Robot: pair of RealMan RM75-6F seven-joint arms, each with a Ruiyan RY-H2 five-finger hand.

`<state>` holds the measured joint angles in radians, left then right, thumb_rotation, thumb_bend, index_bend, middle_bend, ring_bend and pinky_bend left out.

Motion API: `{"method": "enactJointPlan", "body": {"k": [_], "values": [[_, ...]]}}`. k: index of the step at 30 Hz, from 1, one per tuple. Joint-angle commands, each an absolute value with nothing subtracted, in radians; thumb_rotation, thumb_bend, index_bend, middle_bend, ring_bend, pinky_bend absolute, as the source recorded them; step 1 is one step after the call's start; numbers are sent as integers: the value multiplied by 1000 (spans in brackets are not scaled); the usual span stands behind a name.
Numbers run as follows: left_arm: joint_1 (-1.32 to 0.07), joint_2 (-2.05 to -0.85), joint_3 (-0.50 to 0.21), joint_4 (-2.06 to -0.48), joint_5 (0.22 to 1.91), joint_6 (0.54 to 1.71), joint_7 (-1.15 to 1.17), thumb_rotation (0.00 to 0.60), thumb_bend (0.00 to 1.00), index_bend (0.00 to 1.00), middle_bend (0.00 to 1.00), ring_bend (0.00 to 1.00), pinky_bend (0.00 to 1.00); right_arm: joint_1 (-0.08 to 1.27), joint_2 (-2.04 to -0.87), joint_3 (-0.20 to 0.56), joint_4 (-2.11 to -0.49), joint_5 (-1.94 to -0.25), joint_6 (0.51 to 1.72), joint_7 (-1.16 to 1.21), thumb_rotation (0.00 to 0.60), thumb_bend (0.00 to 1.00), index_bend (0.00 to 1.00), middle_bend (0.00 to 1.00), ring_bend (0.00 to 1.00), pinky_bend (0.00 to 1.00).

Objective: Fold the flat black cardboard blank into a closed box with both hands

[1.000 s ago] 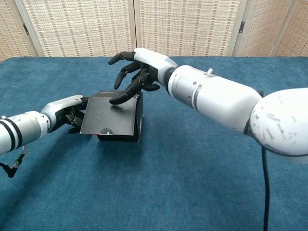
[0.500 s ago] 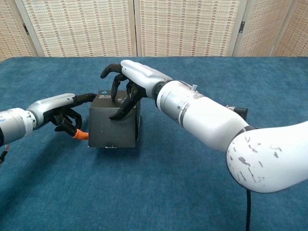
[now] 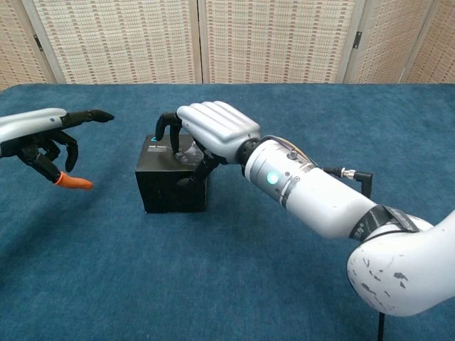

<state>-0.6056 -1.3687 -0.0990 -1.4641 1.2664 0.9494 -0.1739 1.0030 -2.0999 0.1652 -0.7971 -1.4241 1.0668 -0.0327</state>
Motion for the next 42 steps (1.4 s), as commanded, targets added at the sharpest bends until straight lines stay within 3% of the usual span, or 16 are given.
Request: {"method": "enactJointPlan", "body": {"k": [1,6,11,14,16,19,23,26,28,30,31,33,36,42], "values": [[-589,-1349,-89,-1491,1296,968,-181,600,216,0,0,601,892,1015,-2178,96,-610,-1530,1130,12,600,49,443,548,734,1000],[-580,-1341,-84,-1500,1323,980,-203,600,217,0,0,598,892,1019,-2236,87,-488,-1552,1133,56,600,181,505,632,744,1000],[-567,-1337,-87,-1485,1327,1010,-169,600,218,0,0,578,878,1019,-2240,112,-473,-1555,1192,120,600,184,498,522,743,1000],[-553,-1334,-87,-1474,1305,1035,-91,600,218,0,0,467,815,1012,-2211,131,-507,-1555,1242,138,600,177,375,399,733,1000],[-541,-1328,-85,-1477,1286,1050,-39,600,217,0,0,379,704,1001,-2175,137,-547,-1560,1274,132,600,134,195,313,717,1000],[-519,-1318,-84,-1495,1257,1079,24,600,218,0,0,269,540,975,-2103,139,-645,-1565,1311,110,600,62,17,247,702,1000],[-481,-1305,-88,-1510,1244,1145,69,600,217,0,0,216,456,901,-1950,128,-845,-1558,1346,29,600,38,0,227,652,1000],[-442,-1294,-92,-1509,1252,1221,87,600,218,0,10,208,429,805,-1771,110,-1103,-1506,1339,-86,600,44,1,250,510,982],[-418,-1293,-95,-1505,1259,1270,98,600,218,1,25,208,406,749,-1666,98,-1266,-1466,1341,-172,600,61,26,294,429,889],[-413,-1293,-95,-1503,1260,1278,100,600,218,5,30,207,393,740,-1650,96,-1291,-1459,1342,-185,600,70,36,305,406,841],[-409,-1293,-95,-1502,1261,1286,102,600,218,9,35,206,381,730,-1634,94,-1315,-1452,1343,-197,600,78,47,311,378,777],[-378,-1288,-94,-1502,1271,1340,106,600,218,23,42,203,352,656,-1531,66,-1454,-1399,1362,-244,600,110,66,309,269,536],[-294,-1261,-57,-1521,1318,1462,120,600,218,43,52,198,316,494,-1288,-25,-1718,-1327,1431,-250,600,130,68,282,175,357],[-211,-1253,-14,-1521,1377,1554,122,600,218,71,73,180,266,326,-1134,-118,-1779,-1372,1534,-105,600,136,68,228,87,266]]}}
